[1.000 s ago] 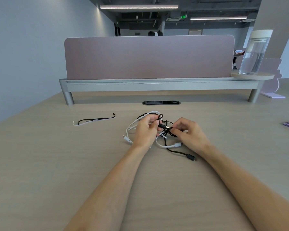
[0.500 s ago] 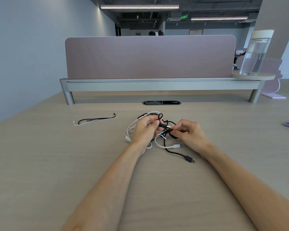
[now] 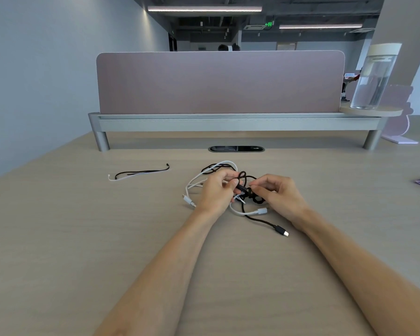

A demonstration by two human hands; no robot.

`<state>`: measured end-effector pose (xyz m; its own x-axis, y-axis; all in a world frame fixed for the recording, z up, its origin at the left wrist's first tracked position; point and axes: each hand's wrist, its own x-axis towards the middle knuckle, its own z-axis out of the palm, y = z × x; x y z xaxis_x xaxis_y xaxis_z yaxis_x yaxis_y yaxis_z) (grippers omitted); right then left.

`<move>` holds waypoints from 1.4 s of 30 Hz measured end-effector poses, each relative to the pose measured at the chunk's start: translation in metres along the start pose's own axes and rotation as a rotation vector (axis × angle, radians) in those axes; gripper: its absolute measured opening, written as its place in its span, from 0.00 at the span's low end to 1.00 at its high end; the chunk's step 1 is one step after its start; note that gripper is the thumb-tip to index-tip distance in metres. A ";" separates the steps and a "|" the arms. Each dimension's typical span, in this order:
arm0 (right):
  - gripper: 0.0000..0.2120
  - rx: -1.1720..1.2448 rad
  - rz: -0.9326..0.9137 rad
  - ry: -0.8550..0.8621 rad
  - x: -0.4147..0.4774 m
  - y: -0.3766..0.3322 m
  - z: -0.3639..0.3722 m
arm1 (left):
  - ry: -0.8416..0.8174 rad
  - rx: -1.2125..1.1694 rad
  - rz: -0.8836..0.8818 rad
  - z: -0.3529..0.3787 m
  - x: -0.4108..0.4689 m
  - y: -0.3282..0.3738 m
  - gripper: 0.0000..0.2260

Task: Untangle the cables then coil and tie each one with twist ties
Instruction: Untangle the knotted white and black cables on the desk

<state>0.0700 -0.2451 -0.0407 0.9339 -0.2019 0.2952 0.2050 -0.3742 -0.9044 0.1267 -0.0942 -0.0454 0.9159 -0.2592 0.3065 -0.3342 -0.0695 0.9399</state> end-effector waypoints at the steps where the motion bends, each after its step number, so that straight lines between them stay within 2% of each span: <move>1: 0.04 0.002 0.003 -0.006 0.000 0.000 0.000 | 0.000 0.009 0.011 0.000 0.000 0.000 0.09; 7: 0.10 0.013 0.005 -0.031 -0.001 -0.004 -0.001 | -0.039 -0.012 0.029 0.000 0.000 -0.001 0.08; 14: 0.08 -0.022 -0.082 -0.031 -0.001 -0.001 0.001 | -0.144 -0.029 0.028 -0.001 -0.003 0.003 0.09; 19: 0.14 0.053 0.018 -0.052 0.001 -0.001 0.000 | -0.146 0.010 0.006 0.000 0.000 0.002 0.06; 21: 0.17 0.015 0.029 -0.059 0.002 0.001 0.002 | -0.148 0.040 0.006 0.000 0.001 0.002 0.06; 25: 0.12 -0.171 -0.010 -0.059 0.002 0.004 0.003 | -0.108 0.080 0.001 0.003 0.000 0.000 0.05; 28: 0.08 -0.215 -0.069 -0.031 0.002 0.003 0.001 | -0.128 0.102 -0.014 0.001 0.001 0.002 0.07; 32: 0.09 -0.144 -0.064 -0.007 0.001 0.001 -0.002 | -0.175 -0.048 -0.078 -0.004 0.000 0.008 0.06; 36: 0.05 -0.003 -0.001 0.038 0.000 0.000 -0.005 | -0.234 -0.087 -0.083 -0.006 -0.002 0.010 0.07; 42: 0.04 -0.030 -0.006 0.130 0.002 0.001 -0.001 | -0.226 -0.080 -0.067 -0.005 -0.003 0.011 0.05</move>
<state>0.0720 -0.2470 -0.0404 0.8865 -0.3141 0.3399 0.2000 -0.4023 -0.8934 0.1213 -0.0893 -0.0351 0.8595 -0.4657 0.2104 -0.2477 -0.0196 0.9686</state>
